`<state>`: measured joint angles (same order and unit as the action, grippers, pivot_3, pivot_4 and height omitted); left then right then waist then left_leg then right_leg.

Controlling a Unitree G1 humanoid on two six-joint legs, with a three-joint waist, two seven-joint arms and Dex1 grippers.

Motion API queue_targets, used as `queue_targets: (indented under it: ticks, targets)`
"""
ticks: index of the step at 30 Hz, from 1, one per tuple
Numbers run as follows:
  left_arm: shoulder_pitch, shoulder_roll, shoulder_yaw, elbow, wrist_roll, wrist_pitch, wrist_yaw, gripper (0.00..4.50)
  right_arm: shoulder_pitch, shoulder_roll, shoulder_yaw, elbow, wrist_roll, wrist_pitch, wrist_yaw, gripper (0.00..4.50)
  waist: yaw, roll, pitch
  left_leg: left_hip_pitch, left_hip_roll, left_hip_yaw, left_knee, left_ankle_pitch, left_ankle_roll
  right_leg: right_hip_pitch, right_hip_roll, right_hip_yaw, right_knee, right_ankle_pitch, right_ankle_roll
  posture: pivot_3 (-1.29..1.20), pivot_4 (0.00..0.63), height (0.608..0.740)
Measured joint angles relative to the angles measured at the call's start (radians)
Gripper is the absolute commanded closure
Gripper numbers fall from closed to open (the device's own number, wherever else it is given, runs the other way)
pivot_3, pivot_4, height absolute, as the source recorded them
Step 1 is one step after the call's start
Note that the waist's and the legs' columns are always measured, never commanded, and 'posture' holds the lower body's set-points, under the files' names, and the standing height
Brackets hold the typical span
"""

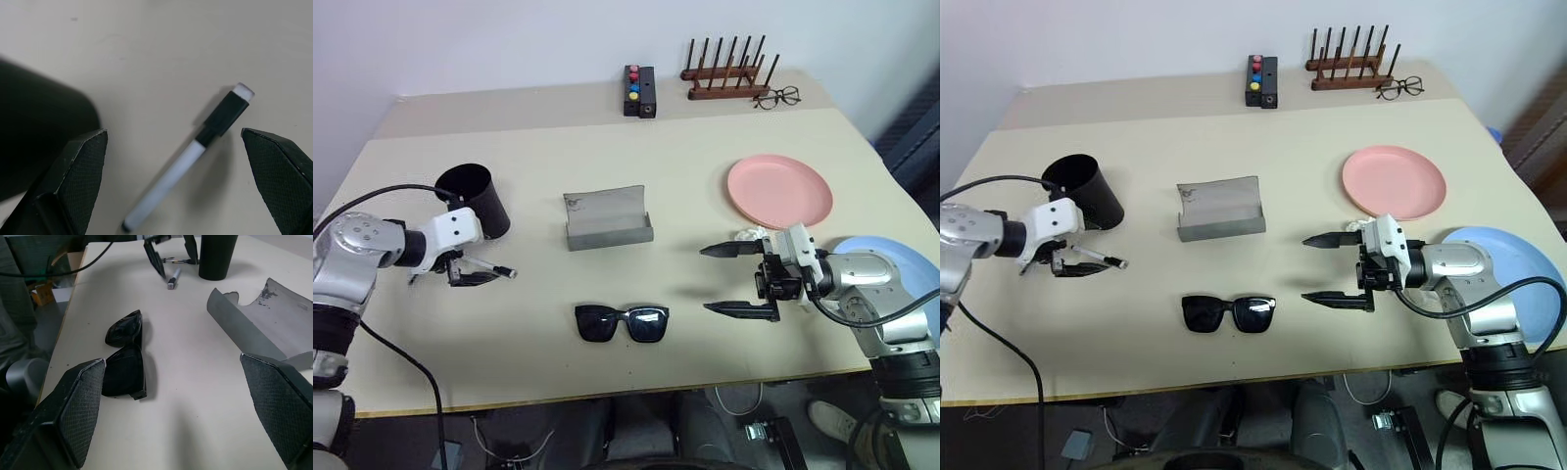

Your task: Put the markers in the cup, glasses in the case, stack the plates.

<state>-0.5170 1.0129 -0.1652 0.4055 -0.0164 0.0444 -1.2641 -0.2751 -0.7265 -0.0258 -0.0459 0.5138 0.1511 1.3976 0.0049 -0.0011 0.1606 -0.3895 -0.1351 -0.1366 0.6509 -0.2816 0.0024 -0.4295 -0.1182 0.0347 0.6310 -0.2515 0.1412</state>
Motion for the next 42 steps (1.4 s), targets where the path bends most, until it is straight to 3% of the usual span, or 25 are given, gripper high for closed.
queue_targets:
  ticks: [3, 10, 22, 27, 31, 42]
  targets:
    - [0.003, 0.003, -0.013, -0.01, 0.006, 0.02, -0.044, 0.04, 0.004, -0.003, -0.004, -0.013, 0.004, 0.015, -0.011, 0.0, -0.001, 0.0, 0.0, 0.0, 0.0, 0.0, 0.0, 0.0, 0.0, 0.0, 0.0, 0.0, 0.0, 0.0, 0.0, 0.0, 0.15, 0.74]
    - [0.103, 0.099, -0.012, -0.217, -0.05, 0.253, -0.199, 0.04, 0.005, -0.009, -0.014, -0.022, 0.008, 0.029, -0.024, 0.0, -0.005, 0.0, 0.0, 0.0, 0.0, 0.0, 0.0, 0.0, 0.001, 0.0, 0.0, 0.0, 0.001, 0.0, 0.0, 0.0, 0.15, 0.74]
    - [0.272, 0.145, 0.135, -0.519, -0.199, 0.5, -0.154, 0.04, -0.018, -0.003, -0.009, -0.016, 0.004, 0.029, -0.029, 0.0, -0.003, 0.0, 0.0, 0.0, 0.001, 0.0, 0.001, -0.001, 0.001, 0.0, 0.0, 0.0, 0.001, 0.0, 0.0, 0.0, 0.15, 0.74]
    - [0.284, 0.168, 0.153, -0.496, -0.176, 0.425, -0.099, 0.04, -0.038, 0.002, 0.004, 0.0, 0.0, 0.024, -0.026, 0.0, 0.0, 0.0, 0.0, 0.0, 0.001, 0.0, 0.001, 0.0, 0.0, 0.0, 0.0, 0.0, 0.0, 0.0, 0.0, 0.0, 0.15, 0.74]
    - [0.221, 0.181, 0.133, -0.353, -0.115, 0.279, -0.107, 0.04, -0.055, 0.007, 0.013, 0.015, -0.001, 0.017, -0.026, 0.0, 0.003, 0.0, 0.0, 0.0, 0.001, 0.0, 0.0, 0.0, 0.0, 0.0, 0.0, 0.0, 0.0, 0.0, 0.0, 0.0, 0.15, 0.74]
    - [-0.096, 0.105, -0.096, 0.048, 0.107, -0.072, -0.214, 0.04, -0.04, 0.006, 0.011, 0.004, -0.001, 0.017, -0.047, 0.0, 0.003, -0.001, 0.0, 0.0, 0.0, 0.001, 0.002, 0.0, 0.0, 0.0, 0.0, -0.001, 0.001, 0.0, 0.0, 0.0, 0.15, 0.74]
